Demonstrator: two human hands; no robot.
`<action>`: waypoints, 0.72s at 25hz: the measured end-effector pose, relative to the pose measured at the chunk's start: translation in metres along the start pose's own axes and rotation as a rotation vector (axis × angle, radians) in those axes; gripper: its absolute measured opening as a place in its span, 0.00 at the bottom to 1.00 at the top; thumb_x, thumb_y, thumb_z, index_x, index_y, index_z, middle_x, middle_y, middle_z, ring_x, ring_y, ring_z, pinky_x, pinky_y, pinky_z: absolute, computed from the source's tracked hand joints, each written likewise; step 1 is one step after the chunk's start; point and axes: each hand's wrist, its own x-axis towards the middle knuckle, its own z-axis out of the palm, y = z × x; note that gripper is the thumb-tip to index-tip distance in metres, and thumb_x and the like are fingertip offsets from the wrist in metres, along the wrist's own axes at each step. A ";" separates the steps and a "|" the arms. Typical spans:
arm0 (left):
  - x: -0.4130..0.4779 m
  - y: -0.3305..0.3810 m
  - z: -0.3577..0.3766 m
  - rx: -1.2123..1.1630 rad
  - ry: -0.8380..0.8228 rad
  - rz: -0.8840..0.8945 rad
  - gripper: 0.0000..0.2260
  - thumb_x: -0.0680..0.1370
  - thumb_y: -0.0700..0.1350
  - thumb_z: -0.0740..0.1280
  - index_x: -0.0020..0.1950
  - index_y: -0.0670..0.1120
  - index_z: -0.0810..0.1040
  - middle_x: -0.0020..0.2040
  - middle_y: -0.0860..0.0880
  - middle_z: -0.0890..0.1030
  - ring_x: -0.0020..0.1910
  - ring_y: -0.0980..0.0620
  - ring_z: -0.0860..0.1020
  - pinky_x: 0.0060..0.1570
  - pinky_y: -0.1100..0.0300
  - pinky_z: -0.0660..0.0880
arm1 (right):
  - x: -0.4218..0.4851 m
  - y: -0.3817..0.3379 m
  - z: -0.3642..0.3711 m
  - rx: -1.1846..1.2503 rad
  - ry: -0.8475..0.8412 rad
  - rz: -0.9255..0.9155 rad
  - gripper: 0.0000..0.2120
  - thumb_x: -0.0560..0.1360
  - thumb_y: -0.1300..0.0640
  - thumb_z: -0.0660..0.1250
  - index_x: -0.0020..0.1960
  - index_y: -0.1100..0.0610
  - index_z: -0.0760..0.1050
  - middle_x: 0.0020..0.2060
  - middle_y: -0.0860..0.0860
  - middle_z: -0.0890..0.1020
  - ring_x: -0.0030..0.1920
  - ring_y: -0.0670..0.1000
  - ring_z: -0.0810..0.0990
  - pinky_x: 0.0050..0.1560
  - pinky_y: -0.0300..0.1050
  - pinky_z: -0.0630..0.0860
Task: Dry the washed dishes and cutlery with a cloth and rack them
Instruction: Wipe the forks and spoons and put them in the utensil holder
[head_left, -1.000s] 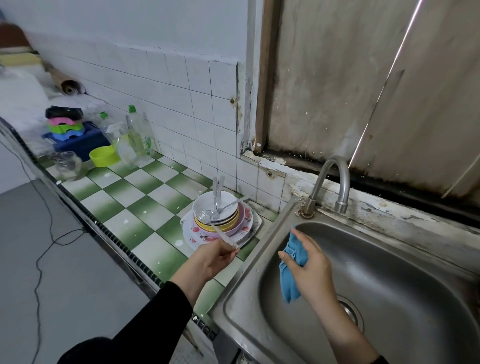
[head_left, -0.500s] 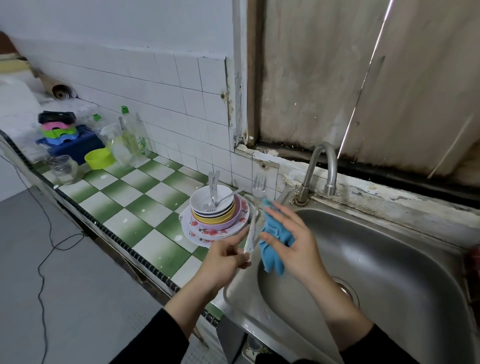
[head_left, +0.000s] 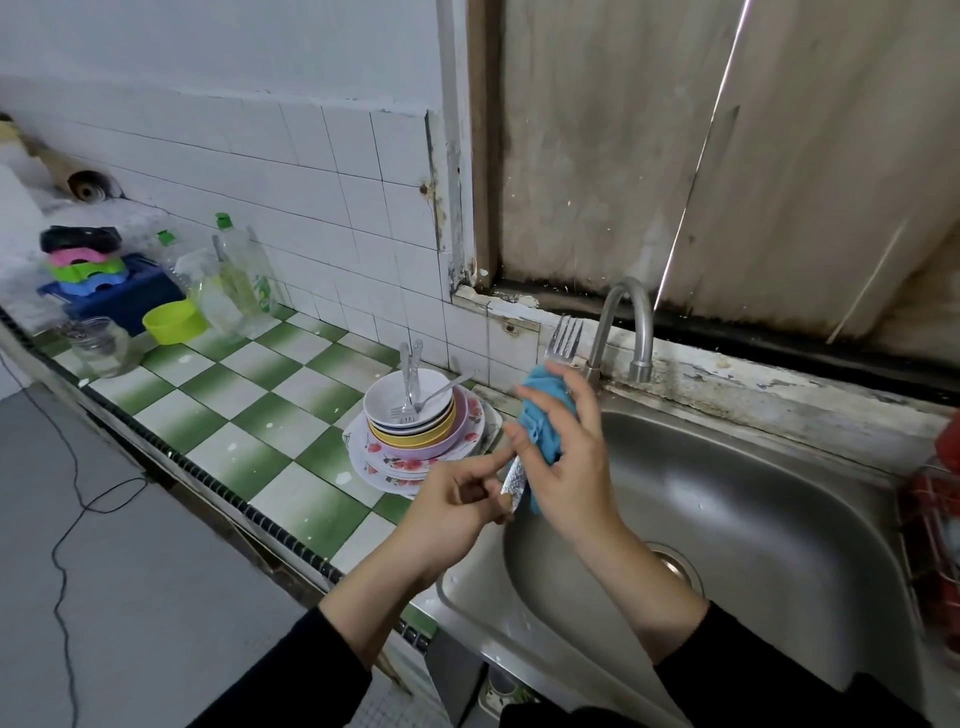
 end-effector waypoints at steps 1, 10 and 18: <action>0.000 0.000 -0.003 0.021 -0.009 0.007 0.27 0.75 0.23 0.62 0.68 0.46 0.71 0.31 0.51 0.72 0.32 0.57 0.74 0.40 0.66 0.74 | -0.002 -0.003 -0.002 -0.014 -0.012 -0.030 0.18 0.75 0.49 0.68 0.58 0.61 0.80 0.69 0.58 0.65 0.70 0.53 0.66 0.70 0.39 0.65; -0.008 0.008 -0.014 0.144 -0.110 0.034 0.26 0.76 0.25 0.62 0.66 0.51 0.70 0.31 0.54 0.72 0.33 0.61 0.73 0.43 0.69 0.74 | 0.042 0.000 -0.029 0.183 0.041 0.217 0.15 0.70 0.59 0.74 0.49 0.40 0.78 0.59 0.53 0.72 0.60 0.53 0.76 0.54 0.44 0.81; -0.006 0.006 -0.024 0.231 -0.107 0.047 0.26 0.75 0.23 0.60 0.64 0.48 0.75 0.31 0.58 0.73 0.36 0.59 0.71 0.42 0.70 0.72 | 0.043 -0.005 -0.031 0.236 0.035 0.234 0.17 0.70 0.61 0.74 0.49 0.40 0.78 0.55 0.51 0.75 0.54 0.48 0.78 0.47 0.33 0.78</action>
